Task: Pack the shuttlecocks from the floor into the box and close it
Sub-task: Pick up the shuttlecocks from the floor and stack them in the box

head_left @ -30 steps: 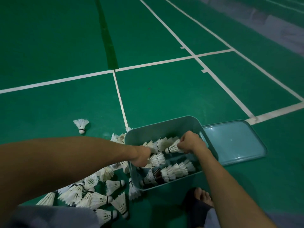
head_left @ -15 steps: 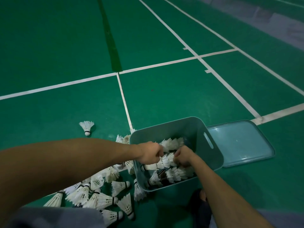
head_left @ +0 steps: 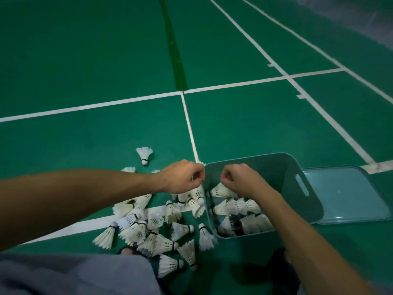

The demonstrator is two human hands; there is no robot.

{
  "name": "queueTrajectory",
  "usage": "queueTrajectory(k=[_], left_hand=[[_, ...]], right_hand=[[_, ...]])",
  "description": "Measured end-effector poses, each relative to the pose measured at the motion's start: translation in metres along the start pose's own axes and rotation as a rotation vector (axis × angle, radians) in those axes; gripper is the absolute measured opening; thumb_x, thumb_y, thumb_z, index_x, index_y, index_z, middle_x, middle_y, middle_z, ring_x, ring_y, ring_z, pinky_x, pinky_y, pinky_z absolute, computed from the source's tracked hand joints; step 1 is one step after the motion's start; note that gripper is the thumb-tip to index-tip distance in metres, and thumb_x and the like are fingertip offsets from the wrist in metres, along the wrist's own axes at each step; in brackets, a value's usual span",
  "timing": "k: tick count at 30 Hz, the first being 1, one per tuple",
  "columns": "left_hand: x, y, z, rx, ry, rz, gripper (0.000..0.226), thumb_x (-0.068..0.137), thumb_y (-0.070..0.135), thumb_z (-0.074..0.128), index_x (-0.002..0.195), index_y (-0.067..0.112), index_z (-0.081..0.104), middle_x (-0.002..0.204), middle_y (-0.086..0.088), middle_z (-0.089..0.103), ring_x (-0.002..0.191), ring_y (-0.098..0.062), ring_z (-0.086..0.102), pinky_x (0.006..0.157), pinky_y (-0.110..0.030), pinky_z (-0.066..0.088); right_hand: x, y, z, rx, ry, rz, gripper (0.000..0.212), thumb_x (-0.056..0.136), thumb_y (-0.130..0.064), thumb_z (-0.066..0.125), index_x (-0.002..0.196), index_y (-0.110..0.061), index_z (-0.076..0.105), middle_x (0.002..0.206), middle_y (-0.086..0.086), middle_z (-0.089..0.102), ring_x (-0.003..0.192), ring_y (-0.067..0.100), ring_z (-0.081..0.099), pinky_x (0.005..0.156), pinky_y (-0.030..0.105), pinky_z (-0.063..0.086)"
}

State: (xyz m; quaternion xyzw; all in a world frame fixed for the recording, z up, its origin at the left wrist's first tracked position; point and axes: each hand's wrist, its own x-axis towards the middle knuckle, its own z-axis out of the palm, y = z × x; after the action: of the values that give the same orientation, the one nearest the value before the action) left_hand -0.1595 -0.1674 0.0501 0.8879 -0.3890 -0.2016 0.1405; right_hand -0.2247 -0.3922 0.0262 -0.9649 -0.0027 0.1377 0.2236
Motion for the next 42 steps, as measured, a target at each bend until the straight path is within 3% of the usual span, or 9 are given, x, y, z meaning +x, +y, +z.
queueTrajectory(k=[4, 9, 14, 20, 26, 30, 35, 38, 42], left_hand=[[-0.036, -0.054, 0.006, 0.152, -0.125, -0.118, 0.011, 0.096, 0.028, 0.056, 0.100, 0.024, 0.065, 0.091, 0.003, 0.072, 0.079, -0.019, 0.067, 0.073, -0.037, 0.058], [-0.075, -0.101, 0.025, 0.311, -0.372, -0.161, 0.011, 0.095, 0.025, 0.056, 0.103, 0.022, 0.064, 0.090, -0.001, 0.067, 0.081, -0.025, 0.061, 0.074, -0.039, 0.058], [-0.095, -0.120, 0.062, 0.294, -0.503, -0.116, 0.040, 0.098, 0.031, 0.065, 0.136, 0.022, 0.057, 0.128, -0.009, 0.062, 0.115, -0.030, 0.062, 0.088, -0.040, 0.054], [-0.109, -0.130, 0.098, 0.403, -0.635, -0.075, 0.097, 0.073, 0.038, 0.094, 0.150, 0.025, 0.035, 0.136, -0.015, 0.040, 0.110, -0.035, 0.059, 0.077, -0.042, 0.052], [-0.128, -0.150, 0.108, 0.417, -0.433, -0.066, 0.042, 0.090, 0.009, 0.065, 0.132, 0.011, 0.056, 0.118, -0.012, 0.059, 0.101, -0.032, 0.066, 0.071, -0.042, 0.059], [-0.122, -0.162, 0.099, 0.247, -0.373, -0.166, 0.012, 0.090, 0.014, 0.066, 0.100, 0.015, 0.072, 0.094, -0.003, 0.072, 0.086, -0.021, 0.071, 0.074, -0.040, 0.063], [-0.108, -0.154, 0.072, 0.226, -0.330, -0.117, 0.015, 0.098, 0.030, 0.069, 0.110, 0.021, 0.073, 0.101, 0.005, 0.074, 0.086, -0.012, 0.066, 0.066, -0.027, 0.049], [-0.093, -0.146, 0.049, 0.210, -0.288, -0.081, 0.009, 0.095, 0.029, 0.069, 0.101, 0.022, 0.072, 0.093, 0.004, 0.073, 0.081, -0.014, 0.065, 0.066, -0.029, 0.050], [-0.077, -0.126, 0.010, 0.214, -0.173, -0.056, 0.008, 0.094, 0.023, 0.066, 0.086, 0.024, 0.065, 0.083, 0.000, 0.071, 0.073, -0.016, 0.065, 0.060, -0.028, 0.047]], right_hand=[[0.003, -0.086, 0.013, 0.076, 0.033, -0.221, 0.015, 0.095, -0.035, 0.056, 0.095, -0.027, 0.069, 0.091, -0.006, 0.072, 0.084, 0.017, 0.066, 0.076, 0.040, 0.058], [-0.001, -0.140, 0.082, -0.089, -0.171, -0.391, 0.013, 0.098, -0.024, 0.053, 0.094, -0.020, 0.065, 0.092, 0.002, 0.068, 0.084, 0.023, 0.064, 0.076, 0.045, 0.058], [-0.010, -0.119, 0.150, -0.251, -0.304, -0.308, 0.023, 0.097, -0.012, 0.056, 0.116, -0.020, 0.066, 0.120, 0.011, 0.057, 0.115, 0.032, 0.053, 0.093, 0.049, 0.053], [-0.011, -0.101, 0.175, -0.340, -0.402, -0.222, 0.061, 0.087, -0.004, 0.070, 0.137, -0.035, 0.054, 0.146, 0.008, 0.040, 0.132, 0.035, 0.042, 0.101, 0.048, 0.050], [-0.005, -0.101, 0.189, -0.325, -0.228, -0.194, 0.055, 0.079, 0.014, 0.060, 0.122, -0.019, 0.057, 0.124, 0.009, 0.058, 0.106, 0.031, 0.061, 0.081, 0.042, 0.056], [0.000, -0.103, 0.189, -0.343, -0.218, -0.194, 0.039, 0.080, 0.012, 0.062, 0.109, -0.013, 0.059, 0.110, 0.012, 0.060, 0.092, 0.030, 0.065, 0.076, 0.040, 0.057], [0.006, -0.116, 0.170, -0.383, -0.284, -0.205, 0.020, 0.088, 0.007, 0.061, 0.101, -0.008, 0.064, 0.104, 0.016, 0.063, 0.092, 0.033, 0.065, 0.075, 0.040, 0.054], [0.007, -0.128, 0.145, -0.358, -0.283, -0.237, 0.012, 0.091, 0.001, 0.057, 0.090, -0.012, 0.059, 0.097, 0.013, 0.062, 0.086, 0.033, 0.064, 0.076, 0.043, 0.057], [0.003, -0.143, 0.096, -0.339, -0.231, -0.337, 0.010, 0.101, -0.015, 0.054, 0.097, -0.011, 0.062, 0.098, 0.007, 0.056, 0.083, 0.026, 0.059, 0.079, 0.041, 0.058]])
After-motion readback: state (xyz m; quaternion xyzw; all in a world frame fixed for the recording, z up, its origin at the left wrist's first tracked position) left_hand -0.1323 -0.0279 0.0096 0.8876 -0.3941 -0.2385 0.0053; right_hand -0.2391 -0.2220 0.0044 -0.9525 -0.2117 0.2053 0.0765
